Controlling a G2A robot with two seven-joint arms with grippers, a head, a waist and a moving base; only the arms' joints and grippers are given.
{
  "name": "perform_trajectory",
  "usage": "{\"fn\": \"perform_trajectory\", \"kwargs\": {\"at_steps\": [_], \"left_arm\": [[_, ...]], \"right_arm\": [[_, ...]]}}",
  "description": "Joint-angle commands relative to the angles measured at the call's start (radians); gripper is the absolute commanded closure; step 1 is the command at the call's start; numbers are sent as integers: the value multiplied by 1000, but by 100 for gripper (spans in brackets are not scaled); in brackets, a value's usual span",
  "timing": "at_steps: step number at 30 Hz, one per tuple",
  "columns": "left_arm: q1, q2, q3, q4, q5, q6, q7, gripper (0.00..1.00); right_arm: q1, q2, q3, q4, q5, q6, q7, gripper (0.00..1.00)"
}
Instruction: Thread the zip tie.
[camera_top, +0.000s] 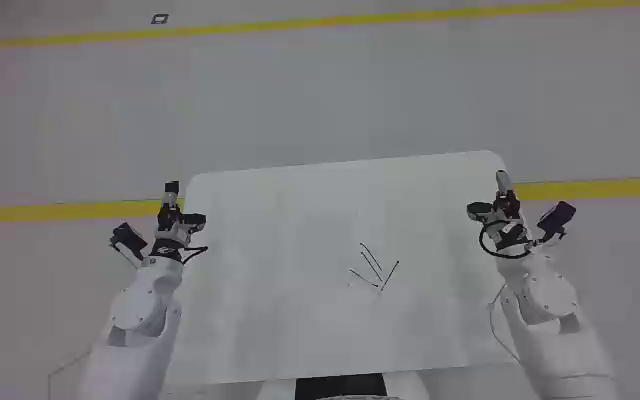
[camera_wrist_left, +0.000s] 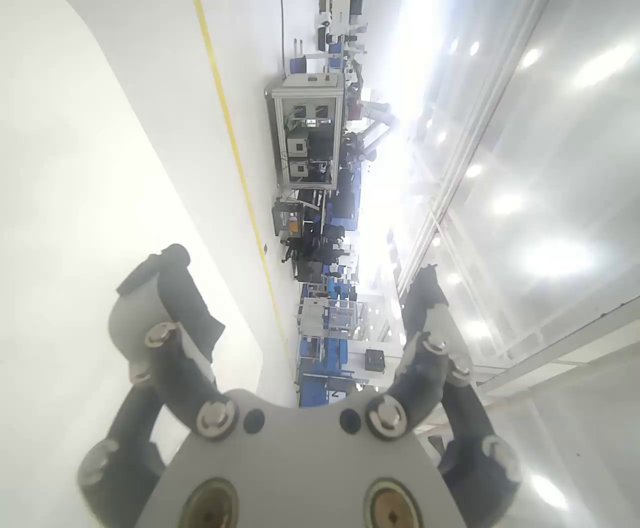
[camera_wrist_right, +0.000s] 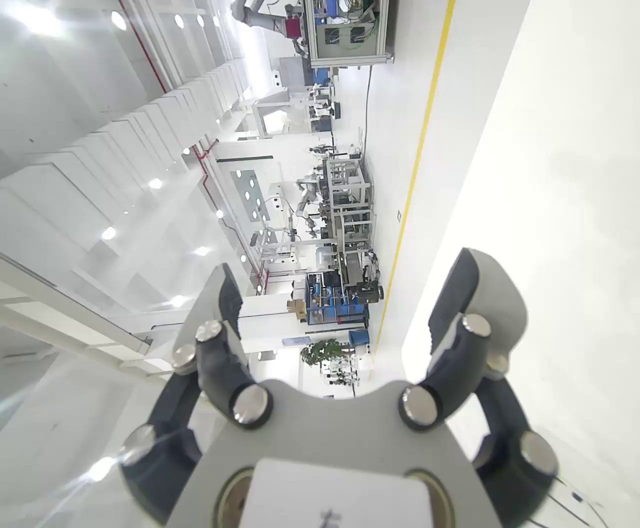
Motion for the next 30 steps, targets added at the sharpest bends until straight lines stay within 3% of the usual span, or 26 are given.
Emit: {"fn": "perform_trajectory", "kwargs": {"at_steps": [1, 2, 7, 9, 20, 30], "left_arm": [[0, 0, 0, 0, 0, 0, 0, 0], [0, 0, 0, 0, 0, 0, 0, 0], [0, 0, 0, 0, 0, 0, 0, 0], [0, 0, 0, 0, 0, 0, 0, 0], [0, 0, 0, 0, 0, 0, 0, 0], [0, 0, 0, 0, 0, 0, 0, 0]], "right_arm": [[3, 2, -1, -10, -24, -6, 18, 0], [3, 9, 9, -12, -123, -18, 74, 0], [-7, 27, 18, -33, -326, -65, 264, 0], [-16, 31, 2, -44, -365, -114, 358, 0], [-18, 32, 2, -43, -369, -121, 369, 0], [116, 45, -142, -43, -679, -135, 613, 0]]}}
